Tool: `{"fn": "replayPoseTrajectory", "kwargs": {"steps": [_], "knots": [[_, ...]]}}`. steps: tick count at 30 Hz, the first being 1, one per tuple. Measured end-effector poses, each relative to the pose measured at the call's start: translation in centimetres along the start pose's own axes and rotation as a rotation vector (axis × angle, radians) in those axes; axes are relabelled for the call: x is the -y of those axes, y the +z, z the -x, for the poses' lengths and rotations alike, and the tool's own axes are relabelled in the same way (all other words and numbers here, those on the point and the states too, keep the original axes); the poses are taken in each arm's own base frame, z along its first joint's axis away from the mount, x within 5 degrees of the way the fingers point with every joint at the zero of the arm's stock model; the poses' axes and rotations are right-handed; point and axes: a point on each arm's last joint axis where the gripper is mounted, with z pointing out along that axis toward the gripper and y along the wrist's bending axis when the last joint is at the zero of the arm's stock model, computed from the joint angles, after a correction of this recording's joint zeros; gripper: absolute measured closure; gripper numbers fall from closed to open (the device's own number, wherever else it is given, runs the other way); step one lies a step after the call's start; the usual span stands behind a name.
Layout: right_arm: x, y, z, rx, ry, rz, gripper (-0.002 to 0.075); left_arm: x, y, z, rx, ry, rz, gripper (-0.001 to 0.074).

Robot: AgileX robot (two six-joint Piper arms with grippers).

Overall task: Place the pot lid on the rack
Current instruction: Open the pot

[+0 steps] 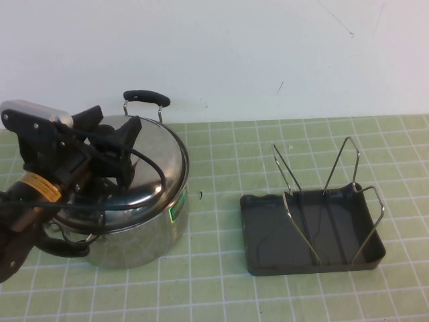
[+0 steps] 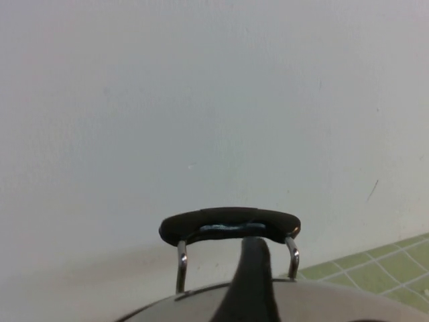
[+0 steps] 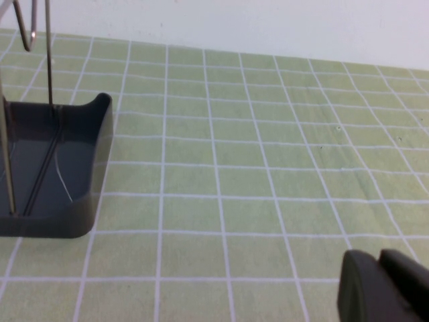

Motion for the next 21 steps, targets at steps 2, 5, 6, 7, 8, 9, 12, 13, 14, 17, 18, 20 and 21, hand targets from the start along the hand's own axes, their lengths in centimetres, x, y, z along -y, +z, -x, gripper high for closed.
{"fn": "replayPoseTrajectory", "kwargs": {"steps": [2, 5, 6, 7, 8, 9, 12, 13, 14, 17, 18, 20, 21], "knots": [[0.0, 0.0, 0.0, 0.000, 0.000, 0.000, 0.0697, 0.1, 0.2, -0.5, -0.012, -0.006, -0.005, 0.0199], [0.0, 0.0, 0.0, 0.000, 0.000, 0.000, 0.0697, 0.0, 0.4, -0.8, -0.002, -0.005, -0.013, 0.0251], [0.0, 0.0, 0.0, 0.000, 0.000, 0.000, 0.0697, 0.0, 0.4, -0.8, 0.003, -0.004, -0.018, 0.0283], [0.0, 0.0, 0.0, 0.000, 0.000, 0.000, 0.0697, 0.0, 0.5, -0.9, 0.007, -0.004, -0.020, 0.0323], [0.0, 0.0, 0.0, 0.000, 0.000, 0.000, 0.0697, 0.0, 0.5, -0.9, 0.011, -0.005, -0.019, 0.0371], [0.0, 0.0, 0.0, 0.000, 0.000, 0.000, 0.0697, -0.1, 0.5, -0.9, 0.013, -0.008, -0.015, 0.0424], [0.0, 0.0, 0.0, 0.000, 0.000, 0.000, 0.0697, -0.1, 0.6, -0.9, 0.021, -0.009, -0.019, 0.0423], [0.0, 0.0, 0.0, 0.000, 0.000, 0.000, 0.0697, 0.0, 0.6, -0.9, 0.020, -0.008, -0.020, 0.0423], [0.0, 0.0, 0.0, 0.000, 0.000, 0.000, 0.0697, 0.0, 0.6, -0.8, 0.023, -0.013, -0.021, 0.0423], [0.0, 0.0, 0.0, 0.000, 0.000, 0.000, 0.0697, 0.3, 0.3, -0.2, 0.015, -0.048, -0.032, 0.0423], [0.0, 0.0, 0.0, 0.000, 0.006, 0.001, 0.0697, 0.5, 0.1, 0.2, 0.017, -0.052, -0.042, 0.0423], [-0.2, 0.0, 0.1, 0.010, 0.078, 0.018, 0.0697, 1.3, -0.3, 1.8, 0.045, -0.048, -0.083, 0.0423], [-0.4, 0.0, 0.1, 0.015, 0.169, 0.040, 0.0697, 1.7, -0.6, 2.7, 0.065, -0.048, -0.106, 0.0423]]}}
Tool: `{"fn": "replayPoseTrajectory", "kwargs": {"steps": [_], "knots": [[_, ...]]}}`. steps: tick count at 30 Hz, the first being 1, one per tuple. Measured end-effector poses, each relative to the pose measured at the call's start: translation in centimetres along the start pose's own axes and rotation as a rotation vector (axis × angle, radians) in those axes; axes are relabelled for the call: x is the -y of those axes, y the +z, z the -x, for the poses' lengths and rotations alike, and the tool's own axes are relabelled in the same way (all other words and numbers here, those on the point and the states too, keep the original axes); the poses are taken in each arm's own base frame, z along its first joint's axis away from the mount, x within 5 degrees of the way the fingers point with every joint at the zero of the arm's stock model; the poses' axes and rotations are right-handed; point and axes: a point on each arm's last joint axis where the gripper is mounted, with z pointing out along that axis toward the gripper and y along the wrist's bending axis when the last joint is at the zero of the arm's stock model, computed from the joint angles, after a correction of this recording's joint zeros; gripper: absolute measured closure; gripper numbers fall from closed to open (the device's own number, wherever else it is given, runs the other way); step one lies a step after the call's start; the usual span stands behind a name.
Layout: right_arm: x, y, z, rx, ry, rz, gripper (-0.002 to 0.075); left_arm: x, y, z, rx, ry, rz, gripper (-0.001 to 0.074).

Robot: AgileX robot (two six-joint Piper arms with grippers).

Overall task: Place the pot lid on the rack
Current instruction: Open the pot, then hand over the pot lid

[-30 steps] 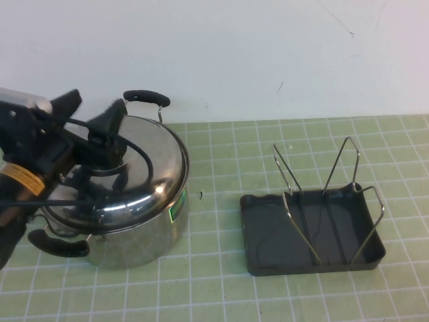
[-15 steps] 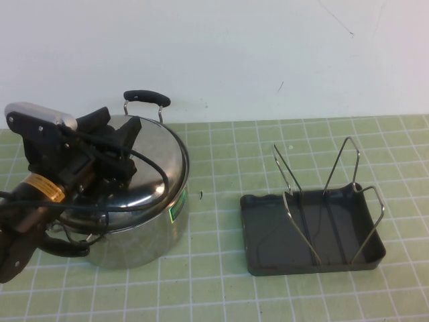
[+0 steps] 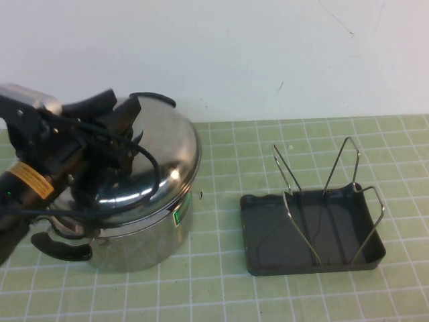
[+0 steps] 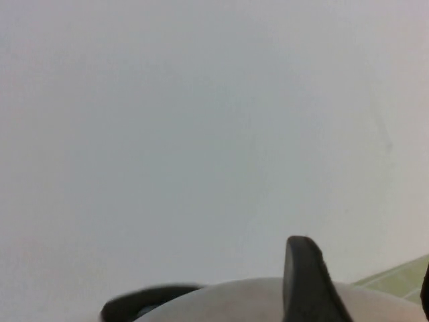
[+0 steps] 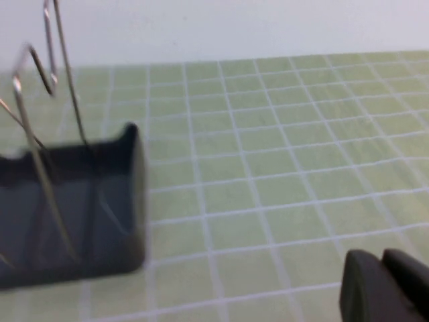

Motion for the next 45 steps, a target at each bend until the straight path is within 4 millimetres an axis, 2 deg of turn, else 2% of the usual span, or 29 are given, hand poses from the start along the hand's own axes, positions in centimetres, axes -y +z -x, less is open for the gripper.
{"fn": "replayPoseTrajectory", "kwargs": {"steps": [2, 5, 8, 13, 16, 20, 23, 25, 29, 34, 38, 42, 45], "knots": [[-0.6, 0.0, 0.1, 0.004, 0.267, 0.069, 0.0697, 1.5, -0.7, 2.3, 0.048, -0.012, -0.070, 0.0423], [-1.5, -0.1, 0.4, -0.013, 0.685, 0.179, 0.0697, 3.7, -1.8, 4.7, 0.061, -0.078, -0.196, 0.0423], [-1.8, -0.2, 0.8, -0.001, 0.838, 0.227, 0.0697, 5.7, -2.9, 5.8, 0.012, -0.077, -0.330, 0.0423], [-1.8, -0.3, 1.1, 0.026, 0.816, 0.241, 0.0697, 7.2, -3.9, 5.5, -0.096, -0.006, -0.452, 0.0423], [-2.1, -0.3, 1.0, 0.007, 0.852, 0.268, 0.0697, 7.4, -4.0, 5.1, -0.153, -0.060, -0.471, 0.0423], [-3.6, -0.8, 1.2, -0.044, 0.855, 0.439, 0.0699, 8.1, -3.8, 5.1, -0.151, -0.112, -0.490, 0.0423], [-4.6, -2.1, 3.4, 0.093, 0.743, 0.632, 0.0716, 9.4, -3.3, 5.3, -0.105, -0.132, -0.520, 0.0423], [-4.9, -2.8, 4.9, 0.171, 0.678, 0.682, 0.0721, 10.3, -2.9, 5.5, -0.056, -0.168, -0.528, 0.0423], [-5.6, -3.0, 7.0, 0.168, 0.578, 0.754, 0.0726, 12.1, -1.7, 4.9, -0.008, -0.294, -0.537, 0.0423], [-6.5, -2.1, 8.7, 0.128, 0.386, 0.802, 0.0727, 12.9, -0.3, 3.6, 0.011, -0.514, -0.473, 0.0423], [-6.9, -0.9, 10.2, 0.076, 0.344, 0.829, 0.0727, 12.4, 0.4, 3.0, 0.011, -0.697, -0.403, 0.0423], [-7.9, 0.2, 11.7, -0.042, 0.374, 0.968, 0.0718, 12.2, 0.5, 3.1, 0.026, -0.725, -0.380, 0.0423], [-8.6, 1.5, 13.0, -0.148, 0.422, 1.081, 0.0631, 12.3, 0.5, 3.1, 0.021, -0.712, -0.386, 0.0423]]}}
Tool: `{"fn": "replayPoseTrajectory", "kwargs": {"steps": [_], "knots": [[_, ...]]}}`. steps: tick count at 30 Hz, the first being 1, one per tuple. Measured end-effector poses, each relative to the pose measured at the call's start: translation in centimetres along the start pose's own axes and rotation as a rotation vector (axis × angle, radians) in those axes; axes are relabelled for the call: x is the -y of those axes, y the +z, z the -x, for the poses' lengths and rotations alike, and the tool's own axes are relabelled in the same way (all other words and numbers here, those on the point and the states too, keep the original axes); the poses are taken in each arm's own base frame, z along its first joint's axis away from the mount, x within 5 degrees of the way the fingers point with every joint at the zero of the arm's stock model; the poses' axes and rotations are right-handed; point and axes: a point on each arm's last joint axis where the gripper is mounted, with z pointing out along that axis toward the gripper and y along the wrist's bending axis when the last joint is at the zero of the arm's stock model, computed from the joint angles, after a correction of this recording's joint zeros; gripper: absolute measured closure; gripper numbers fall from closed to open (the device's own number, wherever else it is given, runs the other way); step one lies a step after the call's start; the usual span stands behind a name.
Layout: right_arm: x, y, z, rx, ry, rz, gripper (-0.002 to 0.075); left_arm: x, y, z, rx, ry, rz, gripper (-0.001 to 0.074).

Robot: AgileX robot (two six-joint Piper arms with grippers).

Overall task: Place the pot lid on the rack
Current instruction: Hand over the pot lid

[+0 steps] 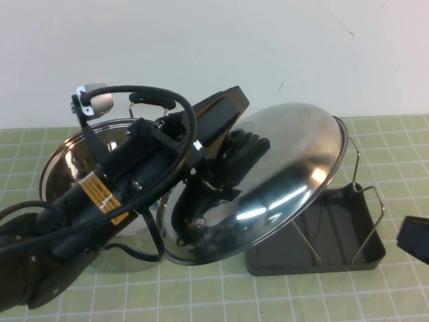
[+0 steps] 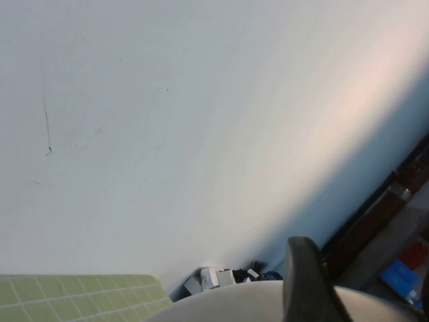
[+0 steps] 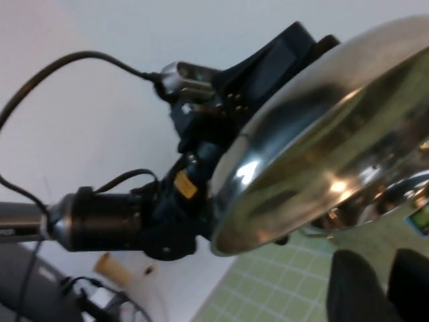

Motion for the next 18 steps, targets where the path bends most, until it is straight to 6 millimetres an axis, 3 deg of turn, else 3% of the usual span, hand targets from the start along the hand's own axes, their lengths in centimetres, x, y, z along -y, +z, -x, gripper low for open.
{"fn": "replayPoseTrajectory", "kwargs": {"steps": [4, 7, 11, 18], "knots": [[1.0, 1.7, 2.1, -0.083, 0.097, 0.096, 0.0357, 0.2, 0.0, -0.4, -0.043, 0.034, -0.018, 0.0423], [2.1, 2.8, 3.6, -0.105, 0.152, 0.105, 0.0202, 0.3, 0.0, -0.7, -0.076, 0.058, -0.032, 0.0423], [3.0, 4.2, 4.5, -0.140, 0.203, 0.117, 0.0141, 0.3, 0.0, -0.8, -0.086, 0.067, -0.036, 0.0424], [2.7, 7.1, 4.2, -0.234, 0.215, 0.157, 0.0139, 0.3, 0.0, -0.8, -0.088, 0.084, -0.038, 0.0423]]}}
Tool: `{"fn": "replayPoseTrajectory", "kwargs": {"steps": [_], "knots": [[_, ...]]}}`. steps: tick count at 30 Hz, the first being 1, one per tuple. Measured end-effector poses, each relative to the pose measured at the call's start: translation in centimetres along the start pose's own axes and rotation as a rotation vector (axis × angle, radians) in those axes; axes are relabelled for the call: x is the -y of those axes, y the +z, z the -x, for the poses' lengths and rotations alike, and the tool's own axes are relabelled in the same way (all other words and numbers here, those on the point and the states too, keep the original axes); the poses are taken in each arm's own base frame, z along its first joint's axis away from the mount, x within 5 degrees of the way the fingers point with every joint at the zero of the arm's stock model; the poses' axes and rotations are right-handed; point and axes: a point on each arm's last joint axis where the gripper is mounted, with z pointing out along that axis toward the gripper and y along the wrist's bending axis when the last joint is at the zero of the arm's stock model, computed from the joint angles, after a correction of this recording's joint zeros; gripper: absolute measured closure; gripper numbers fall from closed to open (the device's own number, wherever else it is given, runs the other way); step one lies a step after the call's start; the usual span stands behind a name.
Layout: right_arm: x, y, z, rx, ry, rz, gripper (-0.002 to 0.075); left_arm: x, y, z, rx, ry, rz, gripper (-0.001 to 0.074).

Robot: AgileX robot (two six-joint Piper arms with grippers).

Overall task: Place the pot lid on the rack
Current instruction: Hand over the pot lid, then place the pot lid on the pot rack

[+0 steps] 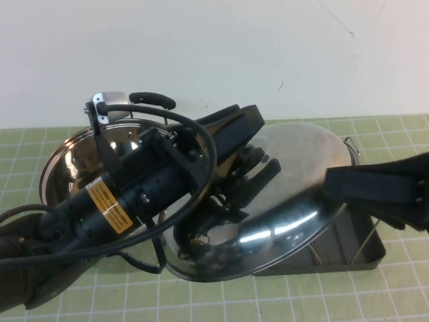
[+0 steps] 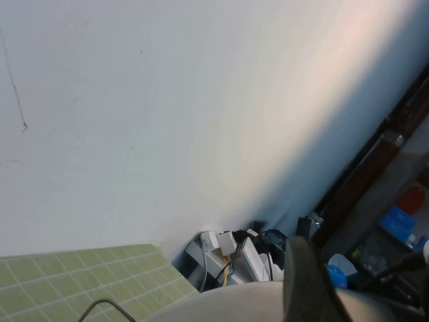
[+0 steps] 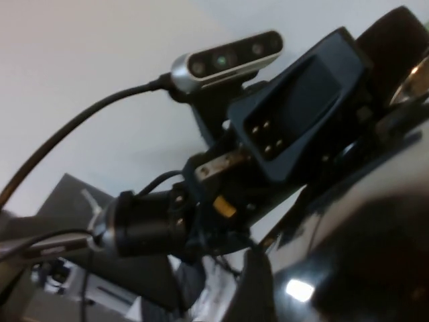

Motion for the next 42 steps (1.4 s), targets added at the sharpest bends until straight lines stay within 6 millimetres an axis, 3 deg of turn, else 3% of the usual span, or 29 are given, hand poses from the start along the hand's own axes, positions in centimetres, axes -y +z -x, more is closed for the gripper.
{"fn": "replayPoseTrajectory", "kwargs": {"steps": [4, 10, 16, 19, 21, 29, 32, 36, 39, 42], "knots": [[0.0, 1.3, 1.0, 0.016, -0.032, -0.061, 0.0206, 0.0, 0.0, 0.0, -0.003, 0.017, -0.002, 0.0423], [-1.5, 2.4, 2.8, 0.072, -0.123, -0.072, 0.0508, -0.1, 0.0, 0.0, -0.004, 0.033, 0.009, 0.0423], [-1.9, 2.8, 3.0, 0.082, -0.178, -0.077, 0.0526, -0.2, 0.0, 0.1, 0.012, 0.026, 0.018, 0.0414], [-1.8, 2.8, 3.0, 0.073, -0.239, -0.095, 0.0645, -0.4, 0.0, 0.1, 0.016, 0.018, 0.038, 0.0338], [-1.7, 2.8, 3.1, 0.075, -0.285, -0.112, 0.0680, -0.4, 0.0, 0.1, 0.020, 0.016, 0.035, 0.0285], [-1.5, 2.8, 4.0, 0.094, -0.429, -0.183, 0.0694, -1.7, -1.5, 2.4, 0.059, 0.096, 0.064, 0.0247], [-1.6, 2.8, 3.9, 0.090, -0.444, -0.179, 0.0694, -2.2, -2.8, 3.8, 0.031, 0.163, 0.082, 0.0337], [-2.6, 3.0, 3.8, 0.058, -0.461, -0.089, 0.0694, -2.6, -5.0, 5.1, -0.062, 0.226, 0.112, 0.0622], [-4.2, 2.8, 4.3, 0.056, -0.518, -0.035, 0.0694, -2.8, -6.7, 5.7, -0.145, 0.266, 0.147, 0.0701], [-5.4, 2.6, 4.9, 0.020, -0.612, -0.067, 0.0694, -2.8, -8.0, 5.7, -0.250, 0.278, 0.170, 0.0724]]}}
